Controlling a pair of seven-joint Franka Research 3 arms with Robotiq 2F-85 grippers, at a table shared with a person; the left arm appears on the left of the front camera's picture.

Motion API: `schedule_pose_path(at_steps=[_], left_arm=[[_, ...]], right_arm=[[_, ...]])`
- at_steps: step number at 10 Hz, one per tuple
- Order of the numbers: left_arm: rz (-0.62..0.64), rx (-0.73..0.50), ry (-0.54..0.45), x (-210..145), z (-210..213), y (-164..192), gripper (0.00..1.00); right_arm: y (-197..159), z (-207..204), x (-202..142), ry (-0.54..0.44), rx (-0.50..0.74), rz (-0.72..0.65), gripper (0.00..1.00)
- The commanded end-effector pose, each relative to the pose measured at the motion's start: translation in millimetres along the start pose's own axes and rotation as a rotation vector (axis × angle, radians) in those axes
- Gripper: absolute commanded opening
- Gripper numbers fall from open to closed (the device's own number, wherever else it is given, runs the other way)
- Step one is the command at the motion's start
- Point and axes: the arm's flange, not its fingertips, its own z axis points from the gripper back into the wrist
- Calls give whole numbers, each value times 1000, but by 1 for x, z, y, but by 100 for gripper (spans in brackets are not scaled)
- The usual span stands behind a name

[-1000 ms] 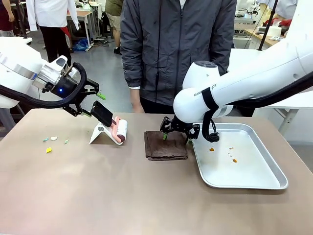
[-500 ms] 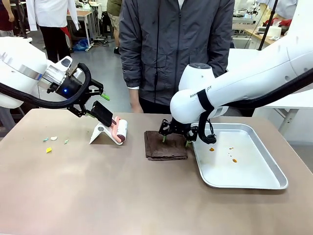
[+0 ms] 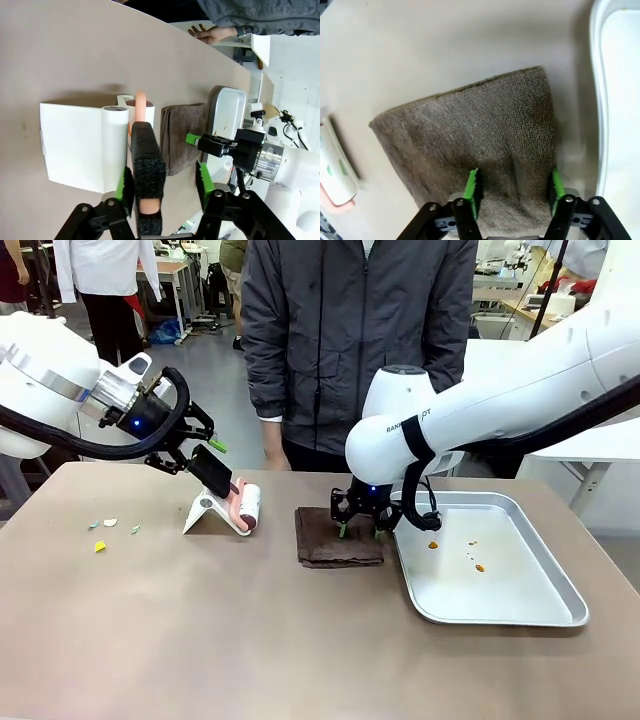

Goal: Clean the surface of the table.
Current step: Hold the Lint Roller with your left hand and the towel with your right hand.

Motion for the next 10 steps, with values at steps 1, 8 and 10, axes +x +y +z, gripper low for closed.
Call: schedule_pose_path(at_steps=[1,8,10], left_arm=[[12,10,0,2,0,-6,0],[22,4,4,4,0,-7,0],[22,-2,11,5,1,-5,0]], right_arm=[[5,-3,4,20,18,33,0],[3,-8,9,57,37,11,0],[2,-7,9,59,59,3,0]])
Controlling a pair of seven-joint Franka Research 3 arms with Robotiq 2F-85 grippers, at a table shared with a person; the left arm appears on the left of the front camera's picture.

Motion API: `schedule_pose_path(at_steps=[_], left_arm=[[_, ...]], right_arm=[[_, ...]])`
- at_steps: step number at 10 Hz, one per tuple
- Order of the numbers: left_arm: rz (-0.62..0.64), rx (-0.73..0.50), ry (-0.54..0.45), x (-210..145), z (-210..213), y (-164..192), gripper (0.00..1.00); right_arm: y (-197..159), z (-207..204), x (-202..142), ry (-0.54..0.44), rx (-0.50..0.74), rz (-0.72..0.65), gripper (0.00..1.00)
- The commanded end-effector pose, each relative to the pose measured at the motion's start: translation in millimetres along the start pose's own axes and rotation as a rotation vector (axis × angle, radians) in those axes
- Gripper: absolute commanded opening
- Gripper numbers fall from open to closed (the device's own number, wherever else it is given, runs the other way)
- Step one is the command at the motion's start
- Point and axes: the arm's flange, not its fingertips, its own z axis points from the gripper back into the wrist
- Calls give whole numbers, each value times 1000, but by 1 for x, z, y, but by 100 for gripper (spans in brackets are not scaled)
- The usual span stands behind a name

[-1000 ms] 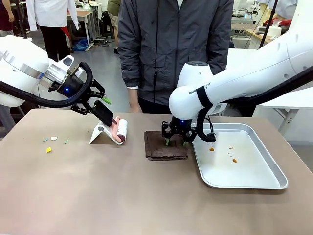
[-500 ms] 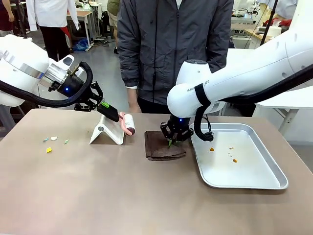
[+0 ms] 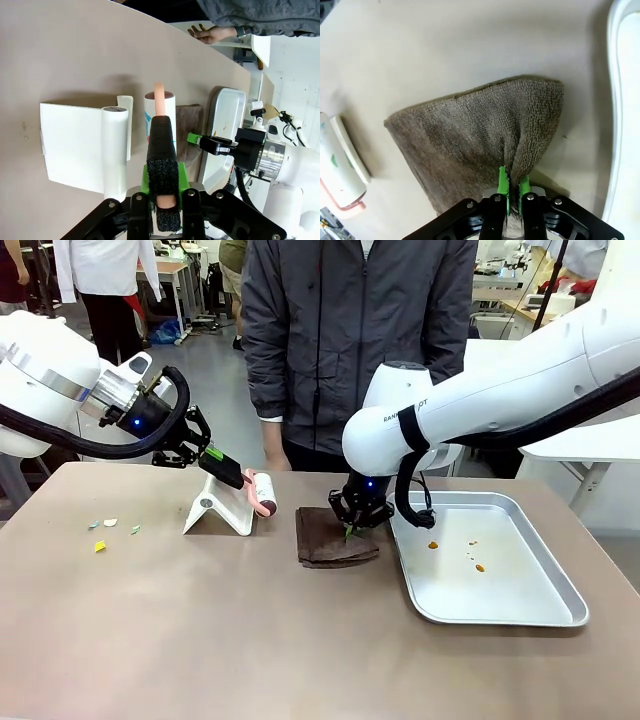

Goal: Clean the surface of the table.
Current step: Hold the Lint Roller with your left hand and the towel with your right hand.

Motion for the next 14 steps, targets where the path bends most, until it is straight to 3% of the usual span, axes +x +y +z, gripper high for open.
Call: schedule_pose_path(at_steps=[1,4,8,9,12,13,14], left_arm=[[16,-6,14,5,2,-3,0],[-12,-47,64,3,22,-5,0],[-91,-329,167,-6,106,10,0],[-70,-405,146,-12,132,23,0],[-67,-562,226,-37,202,83,0],[-141,-631,358,-44,224,108,0],[-113,-605,311,-55,243,131,0]], right_arm=[[-6,-4,4,34,53,15,0],[-39,29,2,90,360,69,0],[-110,73,-21,117,764,172,0],[-128,82,-32,129,847,186,0],[-207,115,-74,23,1052,143,0],[-239,128,-85,-16,1110,126,0],[-275,143,-93,-79,1164,46,0]])
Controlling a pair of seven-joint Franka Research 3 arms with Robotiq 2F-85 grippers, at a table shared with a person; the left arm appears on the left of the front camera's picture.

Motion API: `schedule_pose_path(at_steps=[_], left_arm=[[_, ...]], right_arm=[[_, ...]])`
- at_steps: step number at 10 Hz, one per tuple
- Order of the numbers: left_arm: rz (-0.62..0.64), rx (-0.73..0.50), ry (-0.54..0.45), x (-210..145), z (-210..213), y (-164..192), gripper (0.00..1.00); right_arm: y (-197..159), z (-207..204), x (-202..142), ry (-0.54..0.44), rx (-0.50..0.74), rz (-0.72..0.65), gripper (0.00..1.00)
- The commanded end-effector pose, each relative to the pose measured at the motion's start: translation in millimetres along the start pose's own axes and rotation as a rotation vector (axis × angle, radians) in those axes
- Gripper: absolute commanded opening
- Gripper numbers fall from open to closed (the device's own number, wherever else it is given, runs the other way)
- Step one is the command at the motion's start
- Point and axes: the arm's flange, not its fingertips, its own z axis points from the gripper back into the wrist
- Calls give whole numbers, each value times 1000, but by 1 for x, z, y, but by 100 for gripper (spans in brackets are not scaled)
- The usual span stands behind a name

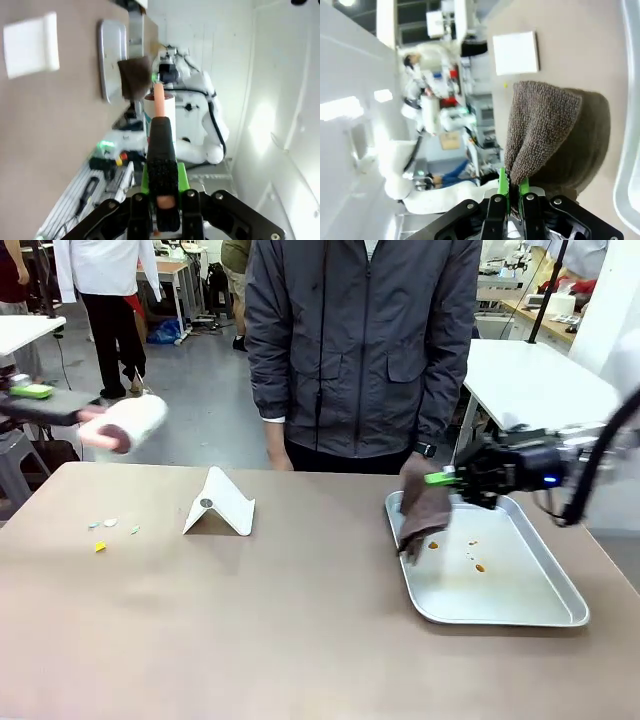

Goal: Clean the surface of the table.
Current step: Hold the Lint Roller with your left hand and the towel with your right hand.

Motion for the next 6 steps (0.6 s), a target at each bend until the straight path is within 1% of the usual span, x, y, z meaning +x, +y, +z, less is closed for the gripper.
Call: schedule_pose_path(at_steps=[1,2,3,4,5,6], left_arm=[[-22,22,-27,-17,39,11,0],[-21,62,-54,-33,63,18,0],[41,119,-120,-47,85,25,0],[32,132,-161,-64,108,31,0],[-17,155,-275,-80,137,40,0],[15,55,-348,-85,159,47,0]], right_arm=[[-4,64,-22,-122,121,42,0],[-12,93,-32,-134,174,64,0],[-21,117,-41,-134,219,78,0],[-31,135,-45,-194,198,38,0],[-44,152,-48,-181,244,104,0],[-54,163,-49,-156,268,153,0]])
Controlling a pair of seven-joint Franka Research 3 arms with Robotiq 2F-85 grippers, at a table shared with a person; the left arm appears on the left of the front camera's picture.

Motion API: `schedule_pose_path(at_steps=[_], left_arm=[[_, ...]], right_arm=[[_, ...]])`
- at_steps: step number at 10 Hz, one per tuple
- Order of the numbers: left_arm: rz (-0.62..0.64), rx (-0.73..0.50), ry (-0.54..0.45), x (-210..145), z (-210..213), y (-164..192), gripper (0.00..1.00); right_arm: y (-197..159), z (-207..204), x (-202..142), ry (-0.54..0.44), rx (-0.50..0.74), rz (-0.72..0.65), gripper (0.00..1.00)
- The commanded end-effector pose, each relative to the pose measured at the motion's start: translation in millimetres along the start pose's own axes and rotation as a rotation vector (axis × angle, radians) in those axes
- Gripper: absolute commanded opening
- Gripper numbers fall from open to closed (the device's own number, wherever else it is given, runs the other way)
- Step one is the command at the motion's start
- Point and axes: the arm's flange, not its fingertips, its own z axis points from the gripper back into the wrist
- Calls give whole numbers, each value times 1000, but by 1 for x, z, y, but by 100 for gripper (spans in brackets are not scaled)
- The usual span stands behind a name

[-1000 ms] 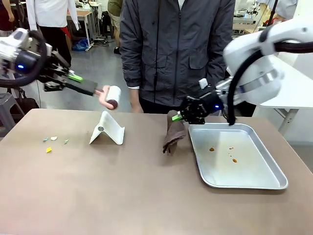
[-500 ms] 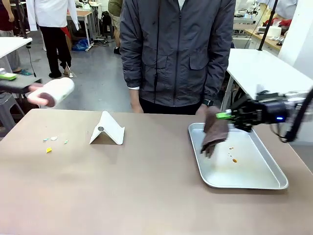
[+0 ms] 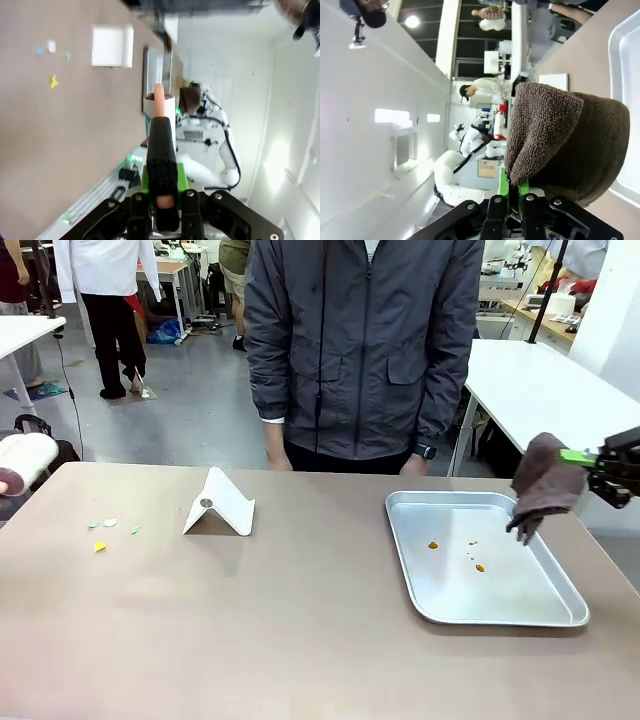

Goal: Clean the surface of the table.
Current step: Hold the Lint Roller with your left hand and the towel with your right hand.

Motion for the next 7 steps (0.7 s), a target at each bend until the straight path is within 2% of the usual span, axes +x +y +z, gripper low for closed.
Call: schedule_pose_path(at_steps=[1,3,4,5,7], left_arm=[[-7,-58,-117,7,18,12,0],[78,60,-225,13,29,26,0],[97,121,-226,17,28,33,0],[41,31,-180,4,37,30,0],[41,31,-180,4,37,30,0]], right_arm=[[-24,17,-5,44,45,123,0],[-37,38,-6,16,108,186,0],[-40,39,-7,-26,92,224,0],[-29,25,-10,14,64,133,0],[-29,25,-10,14,64,133,0]])
